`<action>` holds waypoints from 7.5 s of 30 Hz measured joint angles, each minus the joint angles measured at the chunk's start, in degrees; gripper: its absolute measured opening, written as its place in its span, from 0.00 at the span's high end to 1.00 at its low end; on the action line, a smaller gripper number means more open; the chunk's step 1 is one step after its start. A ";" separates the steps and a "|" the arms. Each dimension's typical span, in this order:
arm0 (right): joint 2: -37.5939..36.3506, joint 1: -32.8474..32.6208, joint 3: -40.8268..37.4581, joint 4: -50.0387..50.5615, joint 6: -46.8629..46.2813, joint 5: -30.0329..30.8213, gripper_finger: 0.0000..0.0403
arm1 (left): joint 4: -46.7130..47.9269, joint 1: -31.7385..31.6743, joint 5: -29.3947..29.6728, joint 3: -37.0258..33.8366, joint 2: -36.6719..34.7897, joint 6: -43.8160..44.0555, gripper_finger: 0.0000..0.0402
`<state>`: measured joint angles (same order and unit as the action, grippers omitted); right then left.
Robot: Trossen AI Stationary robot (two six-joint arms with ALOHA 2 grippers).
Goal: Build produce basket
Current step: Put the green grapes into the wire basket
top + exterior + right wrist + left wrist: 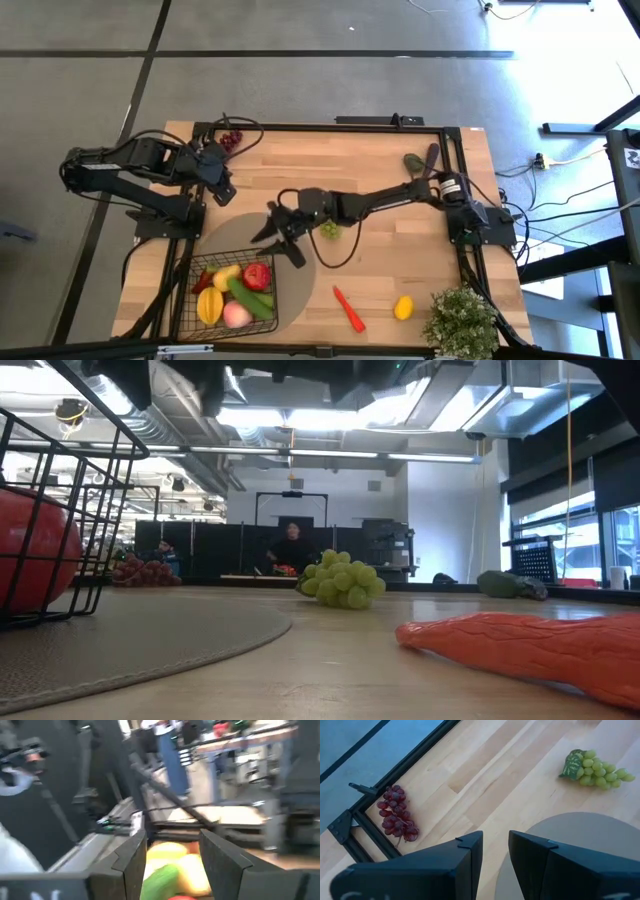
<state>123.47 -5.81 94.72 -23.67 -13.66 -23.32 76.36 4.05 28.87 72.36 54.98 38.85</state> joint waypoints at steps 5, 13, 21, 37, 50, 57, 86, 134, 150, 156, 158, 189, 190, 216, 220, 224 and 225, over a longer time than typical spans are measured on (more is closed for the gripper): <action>-3.65 1.81 0.02 8.03 0.41 8.22 0.59 | 0.89 -0.02 -0.05 0.00 -1.52 3.75 0.79; -8.58 3.81 0.09 25.32 -10.76 18.98 0.59 | 5.25 -0.04 -0.01 -0.01 -4.03 8.97 0.79; -11.75 3.72 0.07 47.52 -27.55 21.69 0.59 | 5.97 -0.02 0.40 -0.02 -5.11 8.84 0.79; -11.48 6.77 -0.92 76.29 -41.08 25.41 0.59 | 5.02 -0.02 0.47 -0.02 -5.00 12.71 0.79; -11.42 8.94 -9.10 66.39 -37.06 23.53 0.59 | 5.02 -0.04 0.45 -0.02 -5.00 14.81 0.79; -11.48 9.66 -13.28 59.84 -36.95 22.14 0.59 | 5.02 -0.04 0.45 -0.02 -5.00 14.79 0.79; -11.15 10.10 -18.05 57.42 -38.59 27.04 0.71 | 5.04 -0.04 0.45 -0.02 -5.00 14.58 0.79; -8.75 11.28 -18.01 48.64 -30.89 17.21 0.97 | 5.07 -0.02 0.43 -0.02 -5.00 14.62 0.79; -8.71 10.22 -1.68 53.52 -21.76 21.96 1.00 | 5.09 -0.03 0.43 -0.02 -5.00 14.63 0.79; -8.71 8.60 7.33 55.17 -16.92 23.71 1.00 | 5.09 -0.02 0.45 -0.02 -5.00 14.60 0.79; -8.71 7.78 9.81 54.99 -15.03 23.72 1.00 | 5.11 -0.04 0.59 -0.02 -5.00 14.37 0.79; -4.00 -3.06 11.98 24.22 -10.40 12.03 1.00 | 4.91 0.03 2.13 -0.02 -5.00 3.87 0.79; -3.25 -3.28 11.98 22.47 -11.21 12.04 1.00 | 4.89 0.11 2.13 0.00 -5.03 3.55 0.79; 10.05 -6.51 11.96 12.33 -13.51 6.49 1.00 | -0.06 5.72 1.21 0.00 -4.80 3.04 0.79; 10.16 -6.49 11.96 12.68 -13.06 4.16 1.00 | -0.75 5.79 1.19 0.00 -4.72 3.08 0.79; 10.16 -6.55 11.79 12.82 -13.06 2.87 1.00 | -0.70 5.79 1.19 0.00 -4.70 3.12 0.79; 10.16 -6.54 11.40 12.76 -13.09 2.65 1.00 | -0.70 5.79 1.21 0.00 -4.73 3.12 0.79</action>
<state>133.62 -12.35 106.12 -10.91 -26.75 -20.67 75.66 9.85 30.09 72.36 50.25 41.98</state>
